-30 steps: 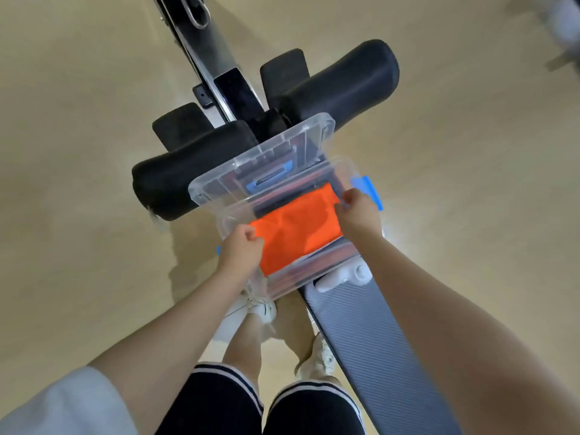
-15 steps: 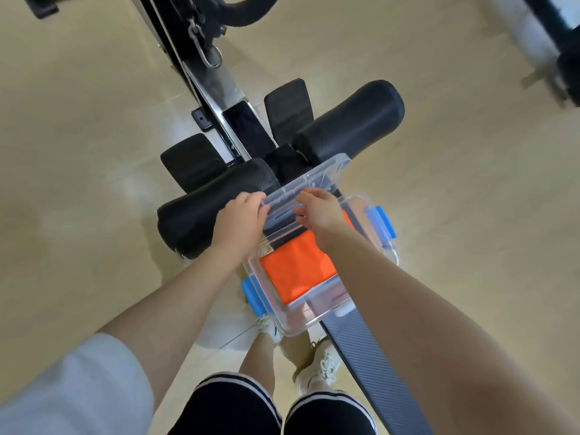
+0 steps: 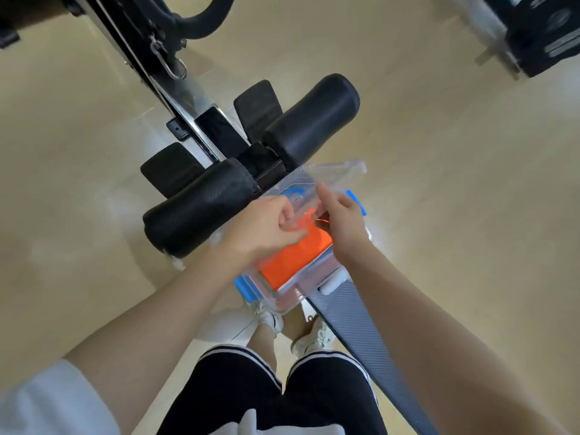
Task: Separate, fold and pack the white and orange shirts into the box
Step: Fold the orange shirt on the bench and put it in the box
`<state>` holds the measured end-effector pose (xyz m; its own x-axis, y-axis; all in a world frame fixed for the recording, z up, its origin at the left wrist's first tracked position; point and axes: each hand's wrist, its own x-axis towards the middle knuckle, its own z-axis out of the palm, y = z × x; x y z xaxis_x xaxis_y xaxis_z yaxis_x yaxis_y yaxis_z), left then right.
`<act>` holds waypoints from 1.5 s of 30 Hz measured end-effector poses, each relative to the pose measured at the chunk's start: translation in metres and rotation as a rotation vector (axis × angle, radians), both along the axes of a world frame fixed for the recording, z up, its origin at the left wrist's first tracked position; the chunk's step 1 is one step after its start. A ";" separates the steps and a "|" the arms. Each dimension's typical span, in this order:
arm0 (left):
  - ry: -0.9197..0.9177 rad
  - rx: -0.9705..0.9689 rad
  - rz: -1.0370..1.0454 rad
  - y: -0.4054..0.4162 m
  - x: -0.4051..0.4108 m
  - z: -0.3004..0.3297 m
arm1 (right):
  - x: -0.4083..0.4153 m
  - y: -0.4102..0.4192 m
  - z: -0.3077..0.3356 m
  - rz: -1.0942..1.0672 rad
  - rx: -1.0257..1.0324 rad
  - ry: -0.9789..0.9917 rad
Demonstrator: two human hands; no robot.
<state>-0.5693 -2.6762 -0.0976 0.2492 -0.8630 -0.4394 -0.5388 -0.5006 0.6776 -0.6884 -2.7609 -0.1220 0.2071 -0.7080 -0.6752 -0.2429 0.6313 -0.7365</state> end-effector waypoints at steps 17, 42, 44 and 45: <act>-0.445 0.304 -0.445 0.032 -0.085 -0.108 | -0.104 0.024 -0.111 0.233 0.232 0.526; -0.489 0.471 -0.412 0.011 -0.085 -0.117 | -0.105 -0.073 -0.111 0.697 -0.291 0.547; -0.495 0.467 -0.381 0.012 -0.089 -0.116 | -0.105 -0.074 -0.108 0.751 -0.341 0.580; -0.489 0.472 -0.352 0.014 -0.092 -0.115 | -0.104 -0.075 -0.106 0.770 -0.352 0.596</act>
